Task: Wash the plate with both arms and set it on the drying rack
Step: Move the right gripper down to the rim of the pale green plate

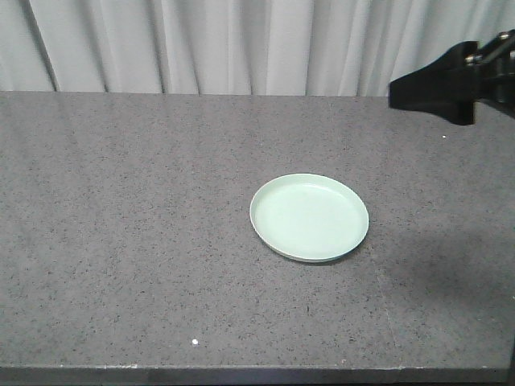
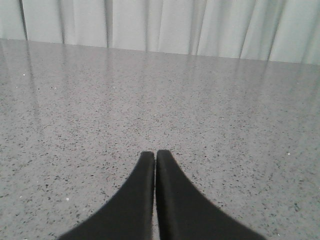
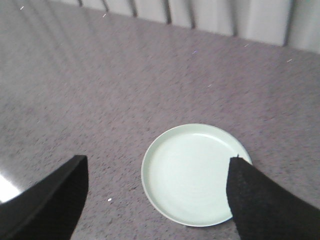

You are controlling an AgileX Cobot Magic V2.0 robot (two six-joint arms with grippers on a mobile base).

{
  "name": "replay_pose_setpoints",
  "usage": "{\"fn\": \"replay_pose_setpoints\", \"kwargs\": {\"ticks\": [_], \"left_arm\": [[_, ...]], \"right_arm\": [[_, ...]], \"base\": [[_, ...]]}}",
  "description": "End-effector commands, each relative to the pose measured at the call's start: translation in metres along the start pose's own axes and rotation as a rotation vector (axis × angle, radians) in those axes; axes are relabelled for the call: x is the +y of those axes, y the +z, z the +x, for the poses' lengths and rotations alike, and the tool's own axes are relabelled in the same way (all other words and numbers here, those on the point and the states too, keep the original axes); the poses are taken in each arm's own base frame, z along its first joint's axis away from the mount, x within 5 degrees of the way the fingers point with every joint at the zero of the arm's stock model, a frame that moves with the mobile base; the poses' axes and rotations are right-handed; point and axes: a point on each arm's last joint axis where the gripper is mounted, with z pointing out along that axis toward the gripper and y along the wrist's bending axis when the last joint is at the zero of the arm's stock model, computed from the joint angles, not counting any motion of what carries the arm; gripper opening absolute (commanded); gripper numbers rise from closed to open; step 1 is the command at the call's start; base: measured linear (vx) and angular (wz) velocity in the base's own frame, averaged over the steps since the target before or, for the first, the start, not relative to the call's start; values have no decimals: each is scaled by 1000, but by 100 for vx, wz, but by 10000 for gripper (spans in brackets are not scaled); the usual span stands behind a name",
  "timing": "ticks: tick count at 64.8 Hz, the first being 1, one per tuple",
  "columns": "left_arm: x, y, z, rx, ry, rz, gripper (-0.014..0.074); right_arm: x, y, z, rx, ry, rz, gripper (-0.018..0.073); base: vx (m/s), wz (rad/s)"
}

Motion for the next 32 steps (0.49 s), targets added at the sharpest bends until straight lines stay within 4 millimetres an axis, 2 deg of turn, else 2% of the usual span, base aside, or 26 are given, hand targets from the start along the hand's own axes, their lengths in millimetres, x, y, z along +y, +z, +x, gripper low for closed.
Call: {"fn": "replay_pose_setpoints", "kwargs": {"ticks": [1,9,16,32], "left_arm": [[-2,0,-1,-62,-1,29,-6],[-2,0,-1,-62,-1,29,-6],[-2,0,-1,-62,-1,29,-6],[-2,0,-1,-62,-1,29,-6]], "right_arm": [[-2,23,-17,0,-18,-79,559],[-7,76,-21,99,-54,-86,559],[-16,112,-21,181,-40,-11,559],[-57,168,-18,347,-51,235,559]], "base": [[0,0],[0,0],[0,0],[0,0]]}}
